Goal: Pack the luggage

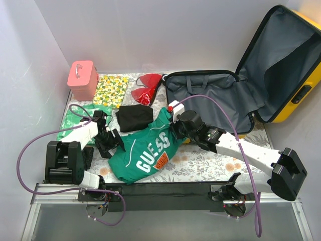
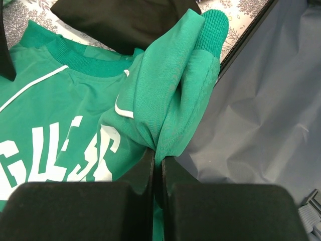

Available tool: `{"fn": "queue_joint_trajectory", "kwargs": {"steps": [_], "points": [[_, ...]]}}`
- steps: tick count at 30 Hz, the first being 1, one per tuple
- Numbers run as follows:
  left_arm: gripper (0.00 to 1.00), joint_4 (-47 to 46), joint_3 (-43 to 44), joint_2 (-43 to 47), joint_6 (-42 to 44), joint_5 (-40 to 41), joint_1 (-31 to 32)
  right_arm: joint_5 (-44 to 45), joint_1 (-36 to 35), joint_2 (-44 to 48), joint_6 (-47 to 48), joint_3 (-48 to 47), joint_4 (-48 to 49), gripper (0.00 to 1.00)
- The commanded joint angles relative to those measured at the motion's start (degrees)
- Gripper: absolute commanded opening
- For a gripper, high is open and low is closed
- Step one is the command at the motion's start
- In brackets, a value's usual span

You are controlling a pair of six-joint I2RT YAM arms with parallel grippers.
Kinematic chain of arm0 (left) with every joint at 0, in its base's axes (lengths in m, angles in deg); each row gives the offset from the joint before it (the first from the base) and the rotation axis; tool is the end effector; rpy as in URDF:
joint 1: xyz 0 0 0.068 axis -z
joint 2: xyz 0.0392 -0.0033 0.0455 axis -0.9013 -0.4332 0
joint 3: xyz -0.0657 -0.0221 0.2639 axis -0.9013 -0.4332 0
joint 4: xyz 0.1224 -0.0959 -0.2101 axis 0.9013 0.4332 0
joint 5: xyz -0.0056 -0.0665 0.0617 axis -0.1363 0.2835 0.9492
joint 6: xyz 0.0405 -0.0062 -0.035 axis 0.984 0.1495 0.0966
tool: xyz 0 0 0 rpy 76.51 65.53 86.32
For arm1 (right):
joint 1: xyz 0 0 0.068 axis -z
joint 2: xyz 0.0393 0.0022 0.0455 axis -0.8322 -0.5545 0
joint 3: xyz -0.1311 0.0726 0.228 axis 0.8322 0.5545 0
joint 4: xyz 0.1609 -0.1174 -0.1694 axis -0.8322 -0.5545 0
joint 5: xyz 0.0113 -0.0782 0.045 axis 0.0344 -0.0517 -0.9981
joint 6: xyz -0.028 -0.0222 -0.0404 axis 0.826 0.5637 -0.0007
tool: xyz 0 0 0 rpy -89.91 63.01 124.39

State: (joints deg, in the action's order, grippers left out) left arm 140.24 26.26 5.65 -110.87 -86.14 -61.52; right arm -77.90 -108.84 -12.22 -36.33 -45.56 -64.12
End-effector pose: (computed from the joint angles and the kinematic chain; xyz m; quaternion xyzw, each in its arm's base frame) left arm 0.2142 -0.0191 0.1622 0.5455 -0.8292 0.0986 0.0720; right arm 0.1786 0.2212 0.2759 -0.2891 0.8003 0.1779 0.4942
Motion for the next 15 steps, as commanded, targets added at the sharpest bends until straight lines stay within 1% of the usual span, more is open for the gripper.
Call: {"fn": "queue_joint_trajectory", "kwargs": {"steps": [1, 2, 3, 6, 7, 9, 10, 11, 14, 15], "points": [[0.66, -1.45, -0.55, -0.29, -1.26, -1.79, 0.27, -1.00, -0.13, 1.19, -0.11, -2.51, 2.34, 0.01], [0.62, -2.32, -0.28, -0.47, -1.52, -1.89, 0.35, -1.44, -0.40, 1.19, -0.19, -2.25, 2.51, 0.01], [0.52, -3.03, -0.11, -0.64, -1.70, -2.06, 0.53, -1.53, -0.49, 1.02, -0.20, -2.34, 2.77, 0.01], [0.34, -5.58, -0.46, -1.26, -2.31, -3.03, 1.23, -1.88, -0.75, 0.93, 0.15, -2.78, 2.78, 0.01], [0.26, -5.93, -0.54, -1.35, -2.23, -3.20, 1.50, -1.97, -0.92, 0.84, 0.33, -2.86, 2.78, 0.01], [0.16, -6.63, -0.46, -1.26, -2.05, -3.38, 1.76, -2.15, -0.93, 1.01, 0.77, -3.04, 2.78, 0.01], [0.06, -6.72, -0.20, -1.17, -1.87, -3.56, 1.85, -2.32, -1.01, 1.10, 0.86, -2.95, 2.95, 0.01], [0.00, -6.64, 0.07, -0.30, -1.44, -3.64, 1.85, -2.76, -1.01, 1.10, 0.86, -2.95, 2.95, 0.01], [0.00, -4.89, 2.60, 2.07, -0.47, -2.77, 1.94, -4.34, -1.19, 1.63, 1.12, -3.13, 3.13, 0.01], [0.00, -4.36, 3.31, 4.25, 0.32, -2.24, 1.94, -4.78, -1.28, 1.89, 1.38, -3.13, 3.13, 0.01]]}}
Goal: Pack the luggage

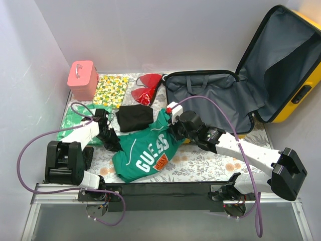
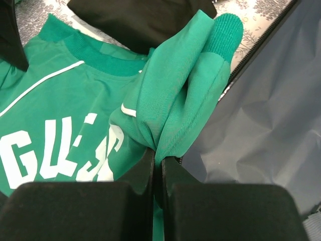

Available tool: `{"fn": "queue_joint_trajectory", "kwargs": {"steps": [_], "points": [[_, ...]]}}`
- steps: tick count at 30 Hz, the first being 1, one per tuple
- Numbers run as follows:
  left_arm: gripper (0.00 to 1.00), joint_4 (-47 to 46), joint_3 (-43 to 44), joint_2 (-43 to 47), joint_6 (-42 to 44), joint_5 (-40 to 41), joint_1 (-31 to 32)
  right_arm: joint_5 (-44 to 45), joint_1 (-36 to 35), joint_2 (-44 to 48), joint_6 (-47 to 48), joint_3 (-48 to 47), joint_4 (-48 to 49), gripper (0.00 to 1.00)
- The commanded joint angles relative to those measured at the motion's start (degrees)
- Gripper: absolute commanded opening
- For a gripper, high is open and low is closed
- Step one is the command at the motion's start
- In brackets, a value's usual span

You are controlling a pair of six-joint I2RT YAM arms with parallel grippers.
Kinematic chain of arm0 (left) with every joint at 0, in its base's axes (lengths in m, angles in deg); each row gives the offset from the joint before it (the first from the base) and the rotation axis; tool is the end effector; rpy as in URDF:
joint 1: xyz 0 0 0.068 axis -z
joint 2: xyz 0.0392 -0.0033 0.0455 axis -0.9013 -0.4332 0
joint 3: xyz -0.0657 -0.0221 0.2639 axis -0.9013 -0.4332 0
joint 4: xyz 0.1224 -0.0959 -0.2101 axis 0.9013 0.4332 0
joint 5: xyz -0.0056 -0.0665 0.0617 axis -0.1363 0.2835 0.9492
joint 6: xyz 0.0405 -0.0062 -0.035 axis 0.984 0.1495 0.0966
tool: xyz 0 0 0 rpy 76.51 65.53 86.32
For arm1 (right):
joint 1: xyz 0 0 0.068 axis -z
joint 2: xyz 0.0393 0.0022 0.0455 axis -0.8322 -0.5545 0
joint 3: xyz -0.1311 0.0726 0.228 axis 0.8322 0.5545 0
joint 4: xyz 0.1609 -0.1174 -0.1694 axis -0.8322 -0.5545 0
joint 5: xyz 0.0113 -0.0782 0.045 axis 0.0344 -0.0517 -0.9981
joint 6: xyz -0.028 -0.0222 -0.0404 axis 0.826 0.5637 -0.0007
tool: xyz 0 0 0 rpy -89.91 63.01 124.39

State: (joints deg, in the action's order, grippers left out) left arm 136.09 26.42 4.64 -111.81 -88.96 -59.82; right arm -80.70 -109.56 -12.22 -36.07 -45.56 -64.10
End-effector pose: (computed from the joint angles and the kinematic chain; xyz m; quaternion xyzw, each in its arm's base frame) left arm 0.2227 -0.0279 0.1600 0.5344 -0.8319 0.1335 0.0664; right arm 0.1746 0.2247 0.2758 -0.3083 0.7943 0.1987 0.4843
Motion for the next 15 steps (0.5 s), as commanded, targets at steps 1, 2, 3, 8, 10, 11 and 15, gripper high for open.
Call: {"fn": "queue_joint_trajectory", "kwargs": {"steps": [1, 2, 3, 8, 10, 11, 15], "points": [[0.00, 0.50, 3.78, 6.24, 1.61, 1.02, 0.23, -2.51, -0.64, 2.24, 1.65, -3.39, 3.02, 0.01], [0.00, 1.64, 5.26, 7.21, 2.14, 1.46, 0.23, -3.12, -0.91, 2.51, 2.00, -3.39, 3.02, 0.01], [0.00, 2.26, 6.06, 9.30, 2.66, 2.16, 0.23, -3.30, -1.00, 2.86, 2.26, -3.57, 3.02, 0.01], [0.00, 2.61, 10.81, 15.73, 4.60, 1.55, 0.23, -5.06, -1.17, 4.18, 2.97, -5.93, 2.58, 0.01], [0.00, 2.61, 12.74, 17.49, 5.39, 1.63, 0.23, -4.98, -1.26, 4.70, 2.97, -7.16, 2.14, 0.01], [0.00, 3.22, 13.53, 17.76, 5.92, 1.90, 0.23, -5.24, -1.26, 4.79, 3.32, -8.30, 2.14, 0.01], [0.00, 3.76, 18.88, 18.29, 7.15, 2.25, 0.23, -2.70, -1.17, 5.85, 7.08, -11.29, 2.14, 0.01]]}}
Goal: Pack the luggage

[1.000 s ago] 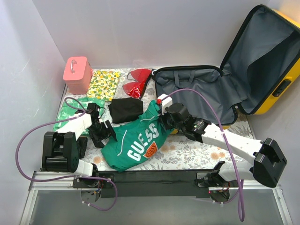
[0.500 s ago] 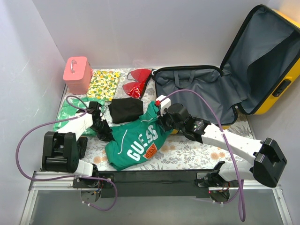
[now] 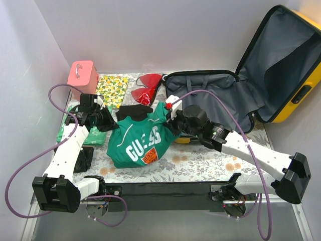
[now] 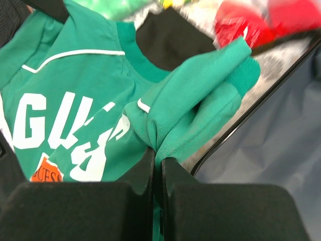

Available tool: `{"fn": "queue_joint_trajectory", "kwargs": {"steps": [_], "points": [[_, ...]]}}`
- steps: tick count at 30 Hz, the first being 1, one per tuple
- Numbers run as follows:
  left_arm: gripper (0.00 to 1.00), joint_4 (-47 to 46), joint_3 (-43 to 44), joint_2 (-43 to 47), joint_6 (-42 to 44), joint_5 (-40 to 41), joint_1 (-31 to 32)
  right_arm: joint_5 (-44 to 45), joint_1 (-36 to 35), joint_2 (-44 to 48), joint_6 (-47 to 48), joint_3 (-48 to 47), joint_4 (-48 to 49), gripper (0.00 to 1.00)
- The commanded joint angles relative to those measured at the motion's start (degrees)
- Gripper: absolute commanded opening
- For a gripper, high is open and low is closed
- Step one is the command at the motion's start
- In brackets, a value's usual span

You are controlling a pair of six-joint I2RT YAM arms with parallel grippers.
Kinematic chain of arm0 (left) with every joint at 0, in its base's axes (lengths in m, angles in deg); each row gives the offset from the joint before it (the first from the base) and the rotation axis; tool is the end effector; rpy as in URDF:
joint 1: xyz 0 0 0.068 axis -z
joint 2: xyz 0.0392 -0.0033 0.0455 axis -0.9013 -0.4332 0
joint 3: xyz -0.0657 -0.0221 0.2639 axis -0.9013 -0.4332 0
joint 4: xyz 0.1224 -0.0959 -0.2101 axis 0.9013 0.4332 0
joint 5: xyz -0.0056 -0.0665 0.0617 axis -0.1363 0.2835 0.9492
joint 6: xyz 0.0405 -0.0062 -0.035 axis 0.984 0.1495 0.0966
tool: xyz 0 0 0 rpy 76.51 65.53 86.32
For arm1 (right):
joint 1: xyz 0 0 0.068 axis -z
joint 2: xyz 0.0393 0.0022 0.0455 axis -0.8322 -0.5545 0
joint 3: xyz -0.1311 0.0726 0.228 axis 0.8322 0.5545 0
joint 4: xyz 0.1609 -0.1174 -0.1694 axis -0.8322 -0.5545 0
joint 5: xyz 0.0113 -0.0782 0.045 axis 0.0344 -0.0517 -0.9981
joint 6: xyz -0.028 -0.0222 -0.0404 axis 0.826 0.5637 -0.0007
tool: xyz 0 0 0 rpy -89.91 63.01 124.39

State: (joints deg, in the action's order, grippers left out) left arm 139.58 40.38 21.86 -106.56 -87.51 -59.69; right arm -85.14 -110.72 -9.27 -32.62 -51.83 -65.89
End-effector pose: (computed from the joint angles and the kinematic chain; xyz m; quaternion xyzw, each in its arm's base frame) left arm 0.2189 -0.0272 0.2880 -0.4505 0.8428 -0.2574 0.1433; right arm 0.1655 0.2266 0.3245 -0.3414 0.7430 0.2453 0.5207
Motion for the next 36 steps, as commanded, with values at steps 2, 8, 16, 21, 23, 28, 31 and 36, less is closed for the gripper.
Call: {"fn": "queue_joint_trajectory", "kwargs": {"steps": [2, 8, 16, 21, 23, 28, 31, 36], "points": [[0.00, -0.62, 7.47, 0.98, 2.96, -0.07, 0.10, 3.24, 0.25, 3.16, 5.13, -6.17, 3.93, 0.01], [0.00, 1.92, 7.95, -2.18, 3.14, -4.72, 0.19, 2.02, 1.83, 5.09, 6.64, -3.99, 3.76, 0.01], [0.00, 0.18, -4.20, -10.01, -0.73, -10.09, 0.63, 2.01, 1.74, 7.20, 5.93, 3.76, 3.49, 0.01], [0.28, -6.50, -6.05, -12.81, -3.01, -12.89, 2.03, 2.01, 1.74, 7.29, 5.76, 5.69, 2.70, 0.01], [0.43, -6.60, -6.14, -14.05, -2.93, -11.77, 2.82, 2.10, 1.83, 7.21, 5.76, 6.04, 2.53, 0.01], [0.73, -2.74, -7.19, -15.28, -3.01, -1.76, 2.91, 2.54, 1.83, 7.20, 6.02, 6.22, 2.26, 0.01], [0.75, -0.54, -8.33, -15.37, -3.63, 1.77, 2.91, 2.45, 1.83, 7.12, 5.93, 6.22, 2.09, 0.01], [0.77, -1.67, -12.12, -18.87, -5.03, 0.47, 3.53, 2.80, 1.75, 7.03, 6.02, 6.48, 2.26, 0.01]]}}
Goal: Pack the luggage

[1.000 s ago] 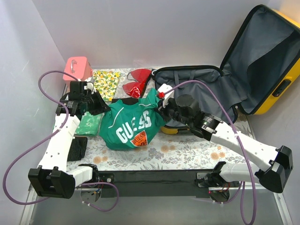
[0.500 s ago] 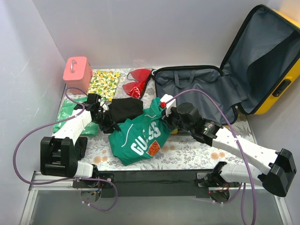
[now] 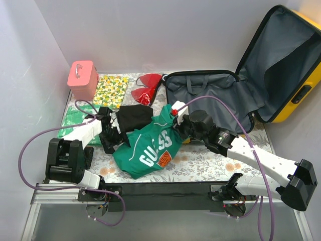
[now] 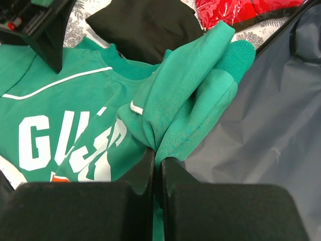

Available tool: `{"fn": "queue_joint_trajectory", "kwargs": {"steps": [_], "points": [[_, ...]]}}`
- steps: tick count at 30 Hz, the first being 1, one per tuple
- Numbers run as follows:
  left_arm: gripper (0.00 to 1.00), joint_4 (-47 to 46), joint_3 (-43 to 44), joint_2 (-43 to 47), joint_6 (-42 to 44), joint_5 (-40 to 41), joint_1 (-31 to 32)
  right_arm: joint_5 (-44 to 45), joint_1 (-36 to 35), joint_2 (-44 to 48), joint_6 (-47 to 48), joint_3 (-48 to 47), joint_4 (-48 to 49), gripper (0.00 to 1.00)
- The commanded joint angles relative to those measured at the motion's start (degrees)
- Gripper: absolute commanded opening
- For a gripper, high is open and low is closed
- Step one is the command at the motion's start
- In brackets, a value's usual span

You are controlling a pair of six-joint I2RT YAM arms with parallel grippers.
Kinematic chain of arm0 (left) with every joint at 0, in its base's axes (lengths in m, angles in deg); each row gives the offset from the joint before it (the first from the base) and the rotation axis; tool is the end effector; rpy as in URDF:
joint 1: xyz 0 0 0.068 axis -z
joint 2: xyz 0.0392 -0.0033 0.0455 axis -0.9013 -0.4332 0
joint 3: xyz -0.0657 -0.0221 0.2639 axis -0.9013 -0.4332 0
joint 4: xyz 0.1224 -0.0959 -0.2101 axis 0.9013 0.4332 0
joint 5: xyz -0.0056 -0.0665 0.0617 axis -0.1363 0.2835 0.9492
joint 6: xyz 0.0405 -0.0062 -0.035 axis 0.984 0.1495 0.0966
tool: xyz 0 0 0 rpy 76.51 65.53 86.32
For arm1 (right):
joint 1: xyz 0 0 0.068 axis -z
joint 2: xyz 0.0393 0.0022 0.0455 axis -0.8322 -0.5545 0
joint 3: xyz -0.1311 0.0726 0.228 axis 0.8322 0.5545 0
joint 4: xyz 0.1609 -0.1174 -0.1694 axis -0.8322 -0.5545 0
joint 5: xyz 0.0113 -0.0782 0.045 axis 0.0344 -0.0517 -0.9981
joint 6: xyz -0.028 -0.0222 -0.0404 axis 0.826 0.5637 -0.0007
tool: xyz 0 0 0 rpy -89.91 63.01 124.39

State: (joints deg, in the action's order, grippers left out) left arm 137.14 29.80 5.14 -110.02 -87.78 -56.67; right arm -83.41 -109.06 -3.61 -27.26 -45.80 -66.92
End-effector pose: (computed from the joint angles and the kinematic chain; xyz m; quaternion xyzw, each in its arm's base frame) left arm 0.2306 -0.0407 0.1756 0.4957 -0.8561 0.1398 0.0424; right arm 0.1578 0.2013 0.3099 -0.3610 0.7411 0.1971 0.5306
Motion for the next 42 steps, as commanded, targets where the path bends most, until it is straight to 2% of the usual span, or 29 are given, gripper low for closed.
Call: {"fn": "queue_joint_trajectory", "kwargs": {"steps": [1, 7, 11, 14, 15, 16, 18, 20, 22, 27, 30, 33, 36, 42], "points": [[0.78, -0.10, -1.54, -2.77, -1.84, -0.50, 0.86, 1.16, 0.08, 1.28, 0.67, 0.45, 3.29, 0.01], [0.79, -5.11, 0.23, -6.99, -4.56, -4.99, 6.83, 0.64, 0.08, 0.75, 0.58, 0.45, 3.29, 0.01], [0.80, -10.56, -2.50, -10.77, -6.24, -5.70, 7.02, -0.33, 0.08, 0.14, 0.40, 0.19, 3.46, 0.01], [0.60, -11.27, -0.93, -12.70, -6.24, -5.87, 7.10, -1.03, 0.08, -0.21, -0.04, 0.10, 3.64, 0.01], [0.46, -11.18, 0.03, -12.97, -6.24, -6.31, 7.10, -1.64, 0.17, -0.39, -0.12, -0.16, 3.82, 0.01], [0.41, -11.35, 0.22, -12.89, -6.24, -6.49, 7.10, -1.91, 0.08, -0.39, -0.13, -0.34, 3.90, 0.01], [0.08, -12.49, 0.13, -12.19, -6.59, -6.84, 7.10, -2.88, 0.17, -0.57, -0.21, -0.25, 4.25, 0.01], [0.00, -13.73, 0.22, -11.22, -6.59, -6.93, 7.19, -3.32, 0.08, -0.57, -0.04, -0.43, 4.34, 0.01], [0.00, -13.73, 1.62, -8.43, -5.10, -6.32, 7.19, -3.84, 0.00, -0.48, 0.31, -1.21, 4.26, 0.01], [0.00, -13.20, 8.55, 7.64, 0.17, -4.73, 7.19, -8.32, -0.09, -0.30, 0.14, -6.21, 4.08, 0.01], [0.00, -9.61, 14.26, 13.56, 2.54, -2.81, 7.19, -8.07, -0.09, -0.48, 0.40, -10.34, 3.99, 0.01], [0.00, -6.97, 20.41, 14.88, 4.65, -2.10, 7.11, -4.13, 0.08, 0.05, 2.59, -13.87, 3.73, 0.01], [0.00, -7.66, 27.63, 13.49, 6.24, -3.14, 7.19, -2.09, 3.50, 0.92, 5.32, -16.59, 3.73, 0.01], [0.00, -10.64, 39.49, 3.30, 4.93, -6.48, 8.94, 0.46, 13.96, 5.40, 12.87, -15.11, 3.73, 0.01]]}}
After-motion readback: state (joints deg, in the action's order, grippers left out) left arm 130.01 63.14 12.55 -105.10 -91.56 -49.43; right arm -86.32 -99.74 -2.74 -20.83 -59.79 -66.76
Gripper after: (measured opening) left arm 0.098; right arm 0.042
